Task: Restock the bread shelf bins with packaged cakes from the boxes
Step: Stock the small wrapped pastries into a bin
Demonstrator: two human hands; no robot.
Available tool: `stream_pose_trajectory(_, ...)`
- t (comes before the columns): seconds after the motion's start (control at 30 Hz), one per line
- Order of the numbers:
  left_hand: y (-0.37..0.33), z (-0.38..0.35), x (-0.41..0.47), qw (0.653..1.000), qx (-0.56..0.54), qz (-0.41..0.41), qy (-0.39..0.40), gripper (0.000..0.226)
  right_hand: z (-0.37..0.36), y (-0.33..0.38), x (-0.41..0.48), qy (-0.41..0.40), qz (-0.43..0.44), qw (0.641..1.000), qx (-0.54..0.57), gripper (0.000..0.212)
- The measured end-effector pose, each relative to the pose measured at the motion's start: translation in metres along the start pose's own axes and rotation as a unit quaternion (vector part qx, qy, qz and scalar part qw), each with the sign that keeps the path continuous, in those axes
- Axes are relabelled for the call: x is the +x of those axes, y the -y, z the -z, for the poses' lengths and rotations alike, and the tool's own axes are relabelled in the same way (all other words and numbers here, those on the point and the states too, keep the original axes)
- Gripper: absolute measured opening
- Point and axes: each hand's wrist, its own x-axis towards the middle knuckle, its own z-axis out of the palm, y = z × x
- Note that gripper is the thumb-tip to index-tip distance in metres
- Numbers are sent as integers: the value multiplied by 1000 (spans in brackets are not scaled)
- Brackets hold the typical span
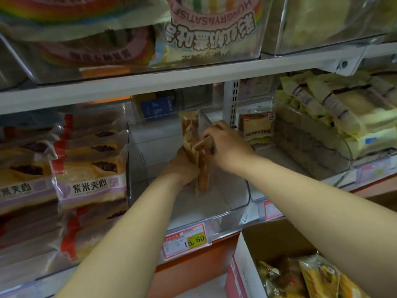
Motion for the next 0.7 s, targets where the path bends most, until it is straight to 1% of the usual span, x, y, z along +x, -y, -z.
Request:
stream_pose_trajectory(0.07, 1, -4, -6, 998, -42, -19, 38, 75, -1, 0, -1, -12, -6, 1000, 17, 53)
stream_pose_trajectory(0.13, 6, -11, -3, 998, -46, -20, 25, 90, 0, -3, -6, -20, -16, 998, 53, 62)
stream_pose_trajectory(0.23, 8, -17, 7, 1000, -13, -22, 8, 100, 4, -10, -16, -13, -38, 993, 108, 74)
stream_pose_trajectory(0.3, 7, -18, 12, 999, 6, -35, 4, 106, 3, -12, -20, -7, -45, 993, 112, 73)
stream_pose_trajectory(0.37, 5, -14, 18, 999, 8, -50, -17, 106, 3, -10, -21, -4, -46, 993, 112, 69)
stream_pose_trajectory(0.4, 4, -13, 19, 998, 1, -53, -33, 103, 3, -9, -22, -2, -46, 993, 108, 65)
stream_pose_trajectory(0.5, 5, -12, 22, 995, 1, -44, -91, 80, 1, -7, -23, 7, -45, 995, 92, 59)
stream_pose_trajectory(0.57, 6, -16, 22, 993, 10, -48, -103, 74, 0, -8, -23, 4, -43, 995, 87, 57)
stream_pose_trajectory(0.63, 6, -21, 20, 994, 19, -47, -93, 78, -1, -7, -23, 2, -40, 996, 84, 52)
stream_pose_trajectory(0.7, 4, -25, 16, 996, 30, -40, -68, 88, -1, -7, -24, 3, -39, 996, 82, 47)
